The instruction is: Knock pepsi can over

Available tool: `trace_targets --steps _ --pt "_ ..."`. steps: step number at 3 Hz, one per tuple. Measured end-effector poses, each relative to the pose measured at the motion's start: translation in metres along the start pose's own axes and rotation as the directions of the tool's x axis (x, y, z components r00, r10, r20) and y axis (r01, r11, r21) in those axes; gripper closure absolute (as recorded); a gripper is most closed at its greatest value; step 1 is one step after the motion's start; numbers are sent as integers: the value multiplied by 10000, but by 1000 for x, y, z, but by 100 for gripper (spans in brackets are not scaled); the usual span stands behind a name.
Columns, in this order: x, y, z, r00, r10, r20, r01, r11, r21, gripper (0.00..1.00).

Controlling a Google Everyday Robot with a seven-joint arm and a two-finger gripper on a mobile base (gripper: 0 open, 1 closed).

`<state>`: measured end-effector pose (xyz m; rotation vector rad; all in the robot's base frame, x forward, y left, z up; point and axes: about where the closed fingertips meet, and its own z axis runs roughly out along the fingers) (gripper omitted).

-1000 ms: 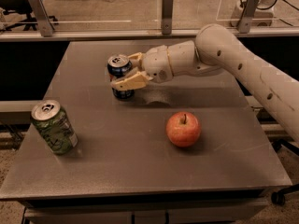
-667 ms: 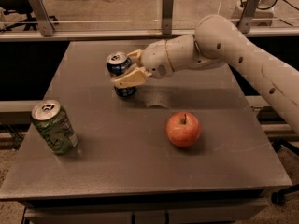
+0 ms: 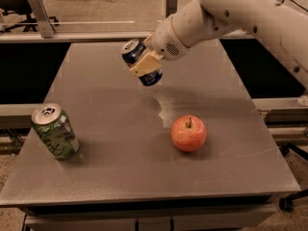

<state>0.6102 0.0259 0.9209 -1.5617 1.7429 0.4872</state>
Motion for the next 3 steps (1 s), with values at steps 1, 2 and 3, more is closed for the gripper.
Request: trace_targets --steps 1,2,3 --pt "7 -5 -3 9995 -15 -326 22 9998 219 100" --pt "5 -1 0 9906 -479 -1278 474 9989 -67 100" --pt "22 -6 6 9328 -927 -3483 864 9957 -337 100"
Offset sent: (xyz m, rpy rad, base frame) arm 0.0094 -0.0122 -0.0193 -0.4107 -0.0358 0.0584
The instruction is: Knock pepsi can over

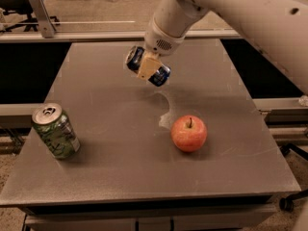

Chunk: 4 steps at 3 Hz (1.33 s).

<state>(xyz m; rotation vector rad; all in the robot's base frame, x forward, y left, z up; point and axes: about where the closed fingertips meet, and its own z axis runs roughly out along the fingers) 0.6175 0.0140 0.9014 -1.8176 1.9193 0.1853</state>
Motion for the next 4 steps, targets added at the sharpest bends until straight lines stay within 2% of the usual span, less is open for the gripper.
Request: trace_targets --steps 1,2,3,4 --pt "18 -4 12 9732 -327 -2277 315 9995 -88 100" --pt "39 -12 23 9317 -522 -3594 393 9983 -432 100" --pt "48 -12 40 9232 -786 -3763 383 9928 -1134 100" --pt "49 -7 57 9293 -957 -3567 221 9785 -2051 82"
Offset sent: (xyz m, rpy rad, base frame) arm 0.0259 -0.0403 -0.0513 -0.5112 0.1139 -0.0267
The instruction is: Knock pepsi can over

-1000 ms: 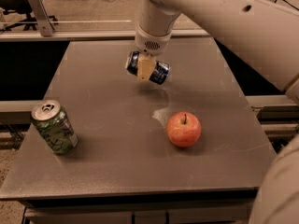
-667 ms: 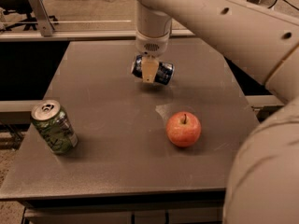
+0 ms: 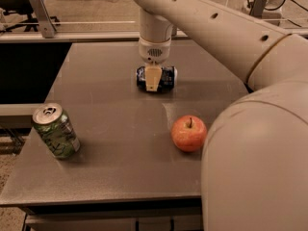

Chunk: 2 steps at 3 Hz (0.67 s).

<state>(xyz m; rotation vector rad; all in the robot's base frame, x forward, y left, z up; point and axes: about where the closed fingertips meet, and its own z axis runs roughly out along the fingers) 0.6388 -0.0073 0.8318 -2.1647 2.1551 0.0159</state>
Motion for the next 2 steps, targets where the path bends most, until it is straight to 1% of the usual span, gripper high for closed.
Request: trace_targets --steps 1,2 --pt "-1 -1 0 9999 8 105 -7 9999 -120 51" --pt "-2 -3 2 9999 6 150 -5 10000 -62 28"
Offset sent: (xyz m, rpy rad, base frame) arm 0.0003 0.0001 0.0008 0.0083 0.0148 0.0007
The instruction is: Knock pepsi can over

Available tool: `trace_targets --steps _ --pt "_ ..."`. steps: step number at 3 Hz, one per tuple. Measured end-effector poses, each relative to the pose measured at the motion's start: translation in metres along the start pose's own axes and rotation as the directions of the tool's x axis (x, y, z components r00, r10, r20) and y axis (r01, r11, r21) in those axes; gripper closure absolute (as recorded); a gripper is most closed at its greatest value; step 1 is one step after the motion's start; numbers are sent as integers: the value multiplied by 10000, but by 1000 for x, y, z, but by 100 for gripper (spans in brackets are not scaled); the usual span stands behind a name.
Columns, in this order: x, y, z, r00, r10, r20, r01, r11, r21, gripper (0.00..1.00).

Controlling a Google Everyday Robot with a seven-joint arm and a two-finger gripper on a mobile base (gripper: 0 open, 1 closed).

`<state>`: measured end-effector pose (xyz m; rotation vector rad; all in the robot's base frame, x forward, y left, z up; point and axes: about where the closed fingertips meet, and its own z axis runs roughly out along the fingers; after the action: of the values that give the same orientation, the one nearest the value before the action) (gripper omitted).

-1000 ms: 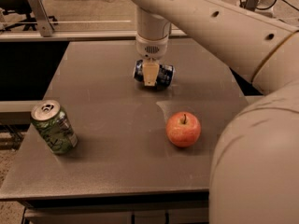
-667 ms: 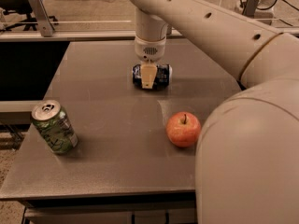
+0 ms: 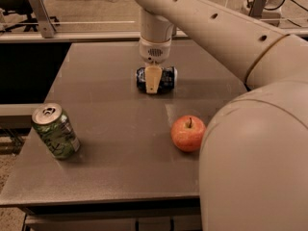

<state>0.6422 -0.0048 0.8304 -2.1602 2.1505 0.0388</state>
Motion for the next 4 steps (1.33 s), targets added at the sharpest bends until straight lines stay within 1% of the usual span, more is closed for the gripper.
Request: trace_targets --steps 1,2,3,4 --pt "0 0 -1 10000 0 1 0 10000 1 4" --pt "-1 -2 1 10000 -5 35 5 10000 43 0" --pt "-5 -4 0 9998 -196 56 196 9998 -22 0" --pt "-9 -4 -20 9985 -546 36 545 9984 147 0"
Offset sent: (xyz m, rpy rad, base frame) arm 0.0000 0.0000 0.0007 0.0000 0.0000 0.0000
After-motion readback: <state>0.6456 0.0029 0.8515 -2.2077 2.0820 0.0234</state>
